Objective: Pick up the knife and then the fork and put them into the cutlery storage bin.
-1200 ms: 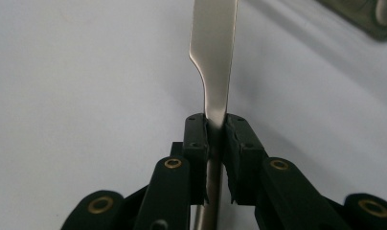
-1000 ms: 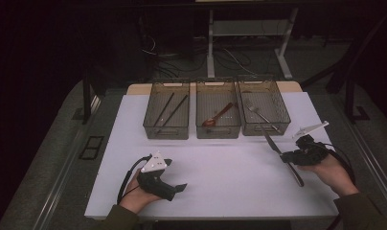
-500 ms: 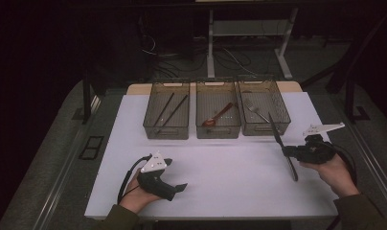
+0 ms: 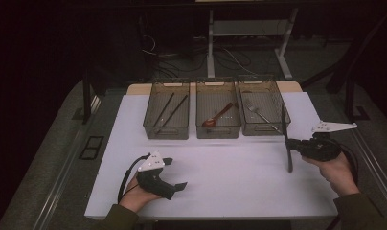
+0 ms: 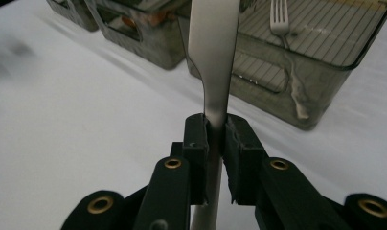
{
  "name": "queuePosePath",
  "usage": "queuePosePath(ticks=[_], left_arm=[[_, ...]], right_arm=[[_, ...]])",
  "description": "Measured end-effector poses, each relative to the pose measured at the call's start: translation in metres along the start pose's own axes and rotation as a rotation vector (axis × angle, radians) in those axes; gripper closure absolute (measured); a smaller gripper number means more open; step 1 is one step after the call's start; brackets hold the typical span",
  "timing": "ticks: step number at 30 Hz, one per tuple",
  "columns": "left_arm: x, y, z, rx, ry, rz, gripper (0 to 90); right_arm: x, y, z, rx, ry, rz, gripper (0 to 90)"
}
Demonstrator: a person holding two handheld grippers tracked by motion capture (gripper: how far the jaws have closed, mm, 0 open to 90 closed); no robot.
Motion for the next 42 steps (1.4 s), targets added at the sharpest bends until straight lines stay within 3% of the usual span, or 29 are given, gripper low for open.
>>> queuePosePath(ticks=[7, 33, 42], left_arm=[[0.001, 0.000, -0.001, -0.004, 0.000, -0.004, 0.0], [0.000, 0.001, -0.001, -0.004, -0.002, 0.000, 0.0], [-0.001, 0.001, -0.002, -0.006, 0.000, -0.002, 0.0]], right_arm=[[-0.004, 0.008, -0.003, -0.048, -0.008, 0.022, 79.1], [-0.005, 0.018, -0.011, -0.089, -0.011, 0.014, 79.2], [-0.007, 0.037, -0.012, -0.128, -0.020, 0.008, 79.2]])
Point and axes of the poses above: each handheld gripper's, and its own axes: z roughly forward along the jaws, y roughly out of its top, x roughly to its left, the point moved 7 cm from there along z, roughly forward along the jaws, and after that the axes turned 10 degrees about -y, right-handed, at the moved point
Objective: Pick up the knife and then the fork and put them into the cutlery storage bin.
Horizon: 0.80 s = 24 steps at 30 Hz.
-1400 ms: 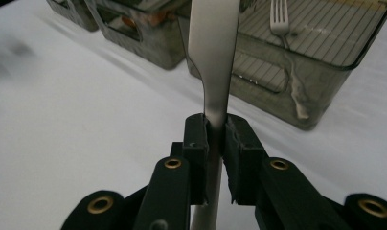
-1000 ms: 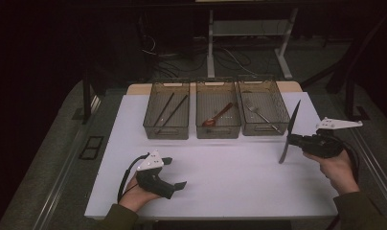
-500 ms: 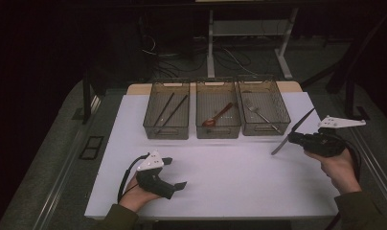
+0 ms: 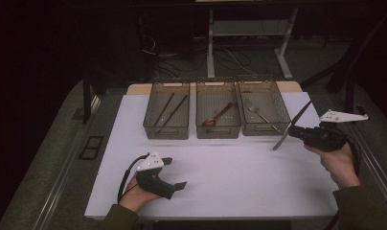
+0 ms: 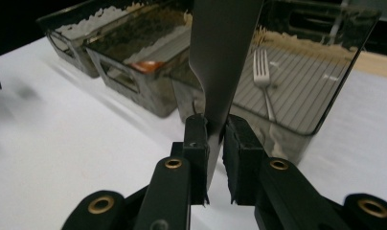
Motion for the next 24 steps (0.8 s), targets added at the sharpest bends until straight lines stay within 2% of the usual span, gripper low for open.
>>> queuePosePath(ticks=[5, 13, 19, 24], left_arm=[[0.001, 0.000, 0.000, 0.000, 0.001, 0.004, 0.0], [0.000, 0.000, 0.000, -0.001, 0.000, 0.001, 0.0], [0.000, 0.000, -0.001, -0.001, -0.001, 0.000, 0.0], [0.000, 0.000, 0.000, 0.000, -0.003, 0.000, 0.0]], right_arm=[[-0.003, 0.018, 0.002, -0.009, -0.021, -0.016, 79.2], [-0.016, 0.058, 0.001, -0.033, -0.059, -0.034, 79.2], [-0.030, 0.082, 0.008, -0.015, -0.107, -0.040, 79.2], [-0.045, 0.089, 0.022, 0.032, -0.150, -0.031, 79.2]])
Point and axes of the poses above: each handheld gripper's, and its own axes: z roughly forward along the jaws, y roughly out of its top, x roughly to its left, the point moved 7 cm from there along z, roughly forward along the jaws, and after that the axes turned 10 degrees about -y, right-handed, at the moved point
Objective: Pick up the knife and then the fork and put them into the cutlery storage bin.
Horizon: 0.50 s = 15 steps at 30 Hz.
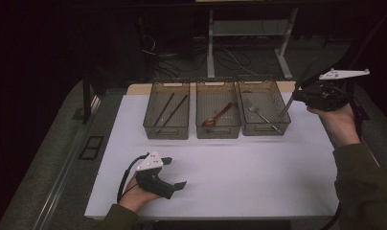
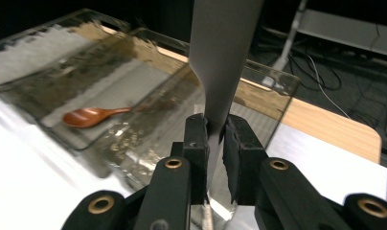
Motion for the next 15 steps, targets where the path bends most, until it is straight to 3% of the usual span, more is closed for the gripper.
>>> queuePosePath(ticks=[7, 15], left_arm=[[0.000, 0.000, 0.000, -0.002, -0.001, -0.001, 0.0], [-0.001, 0.000, 0.000, -0.002, -0.004, -0.001, 0.0]], right_arm=[[-0.009, -0.011, 0.028, 0.105, -0.031, -0.011, 79.2], [-0.006, -0.024, 0.047, 0.200, -0.036, -0.054, 79.1]])
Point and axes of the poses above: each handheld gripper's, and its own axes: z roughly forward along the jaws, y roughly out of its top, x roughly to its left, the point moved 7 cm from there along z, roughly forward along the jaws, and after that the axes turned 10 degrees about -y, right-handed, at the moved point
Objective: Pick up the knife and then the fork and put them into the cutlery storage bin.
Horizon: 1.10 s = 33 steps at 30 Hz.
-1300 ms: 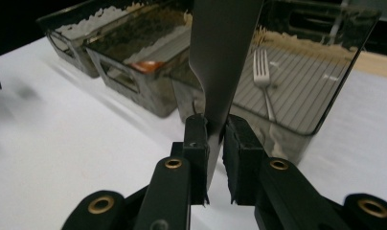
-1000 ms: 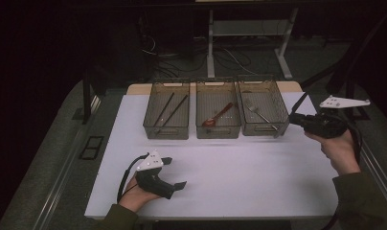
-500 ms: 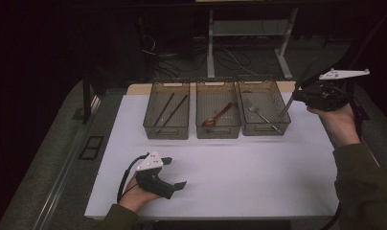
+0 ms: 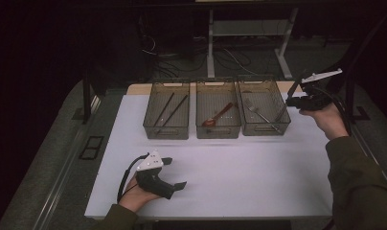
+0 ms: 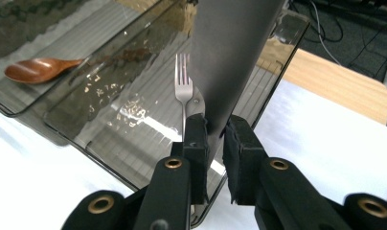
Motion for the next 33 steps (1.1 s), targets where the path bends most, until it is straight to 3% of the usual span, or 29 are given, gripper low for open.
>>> queuePosePath(ticks=[5, 14, 16, 25, 33], left_arm=[[0.000, 0.000, 0.000, 0.001, -0.002, 0.002, 0.0], [0.000, 0.000, 0.000, 0.001, -0.004, 0.001, 0.0], [0.000, 0.000, 0.000, 0.001, -0.005, 0.003, 0.0], [-0.001, 0.000, 0.001, -0.001, -0.011, 0.003, 0.0], [-0.002, 0.001, 0.002, 0.004, -0.011, 0.007, 0.0]], right_arm=[[0.004, -0.001, 0.014, 0.050, 0.003, -0.016, 79.1], [0.003, 0.011, 0.038, 0.062, 0.002, 0.003, 79.0], [0.002, 0.013, 0.046, 0.087, -0.012, -0.005, 79.1], [0.001, 0.021, 0.068, 0.083, -0.026, 0.048, 77.8], [0.008, 0.017, 0.068, 0.059, 0.015, 0.083, 57.9]])
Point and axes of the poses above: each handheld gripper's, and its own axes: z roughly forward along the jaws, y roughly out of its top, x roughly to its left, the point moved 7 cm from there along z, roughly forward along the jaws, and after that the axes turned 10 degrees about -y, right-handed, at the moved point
